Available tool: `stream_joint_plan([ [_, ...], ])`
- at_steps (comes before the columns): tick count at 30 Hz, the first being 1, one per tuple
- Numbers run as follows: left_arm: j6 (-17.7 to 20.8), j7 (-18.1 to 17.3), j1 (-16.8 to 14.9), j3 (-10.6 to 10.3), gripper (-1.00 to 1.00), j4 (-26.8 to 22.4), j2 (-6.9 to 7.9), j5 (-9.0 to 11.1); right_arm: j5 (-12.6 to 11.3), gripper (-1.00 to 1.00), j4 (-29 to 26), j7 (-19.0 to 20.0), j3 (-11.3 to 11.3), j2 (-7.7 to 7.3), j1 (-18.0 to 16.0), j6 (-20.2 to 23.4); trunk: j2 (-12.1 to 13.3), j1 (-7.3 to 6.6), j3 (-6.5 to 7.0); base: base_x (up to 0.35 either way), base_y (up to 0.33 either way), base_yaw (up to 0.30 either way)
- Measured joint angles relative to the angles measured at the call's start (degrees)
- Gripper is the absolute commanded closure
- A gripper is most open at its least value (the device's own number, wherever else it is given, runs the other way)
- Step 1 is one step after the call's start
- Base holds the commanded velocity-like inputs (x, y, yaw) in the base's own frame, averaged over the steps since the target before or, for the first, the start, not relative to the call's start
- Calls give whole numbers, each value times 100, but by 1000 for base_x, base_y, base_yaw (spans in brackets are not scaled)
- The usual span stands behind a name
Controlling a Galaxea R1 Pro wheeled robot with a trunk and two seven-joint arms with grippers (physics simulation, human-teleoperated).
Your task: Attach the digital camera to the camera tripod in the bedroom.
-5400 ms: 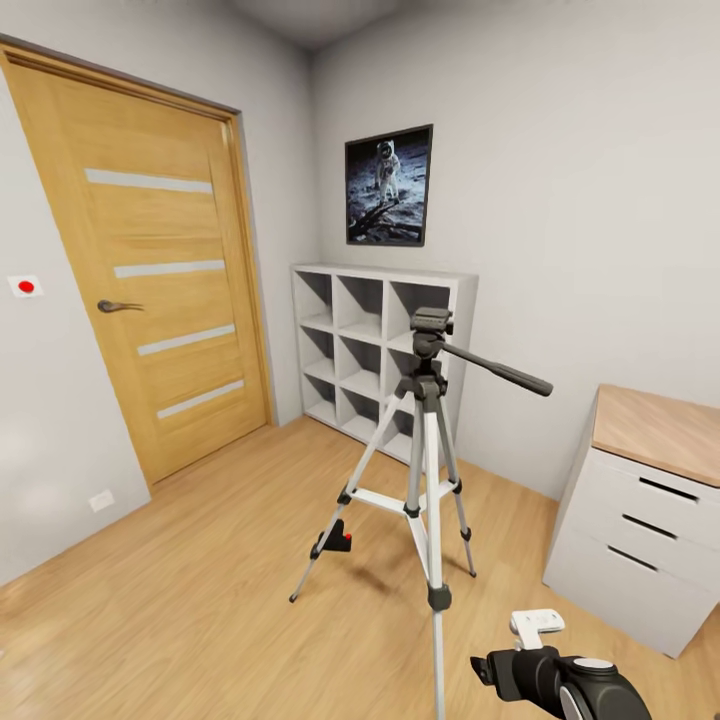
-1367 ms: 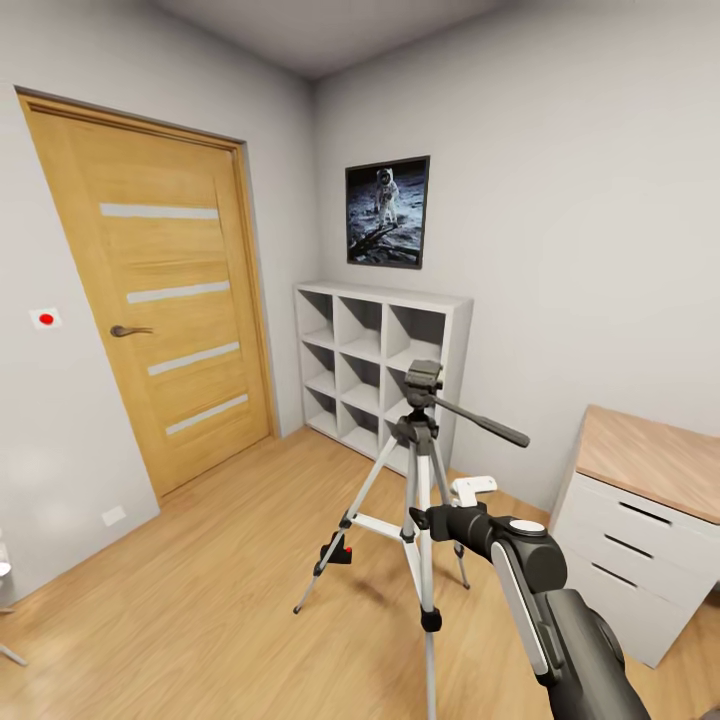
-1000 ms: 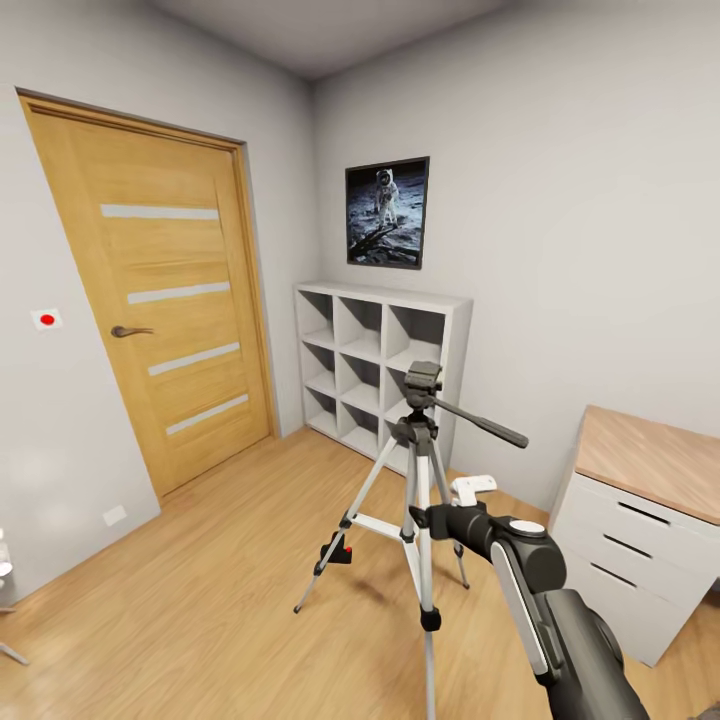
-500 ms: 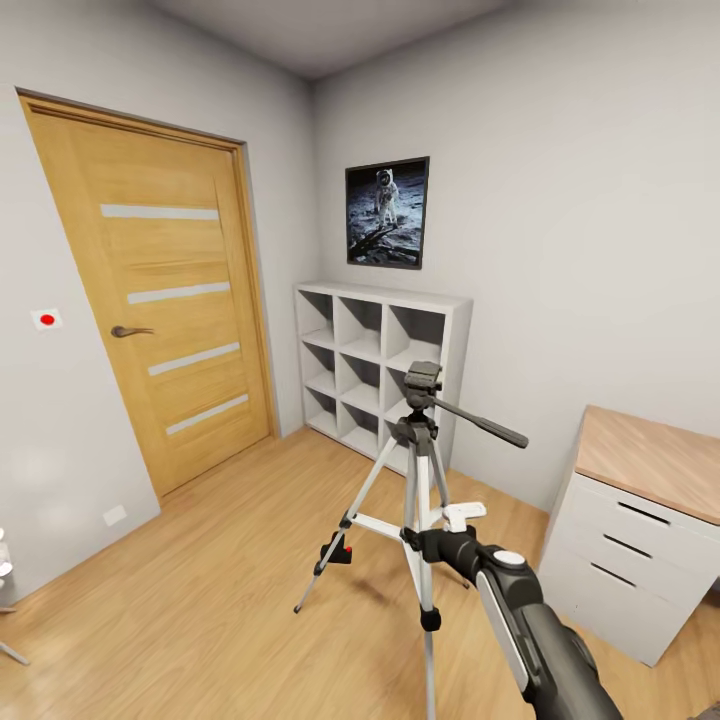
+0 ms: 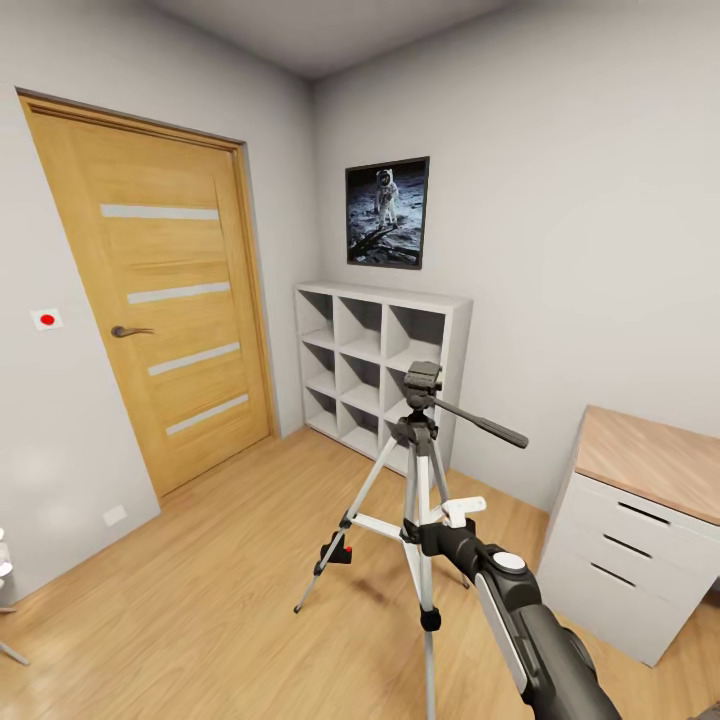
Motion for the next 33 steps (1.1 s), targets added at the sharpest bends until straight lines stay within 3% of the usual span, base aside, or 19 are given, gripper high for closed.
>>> stream_joint_plan([
  [23, -8, 0, 0, 7, -100, -2, 0, -7, 9, -100, -93, 4, 31, -9, 0, 253, 0, 0, 0, 0, 0, 0],
  [33, -12, 0, 0, 8, -100, 2, -2, -7, -8, -100, -94, -181, 40, -2, 2, 449, 5, -1, -70, 0, 0, 0],
])
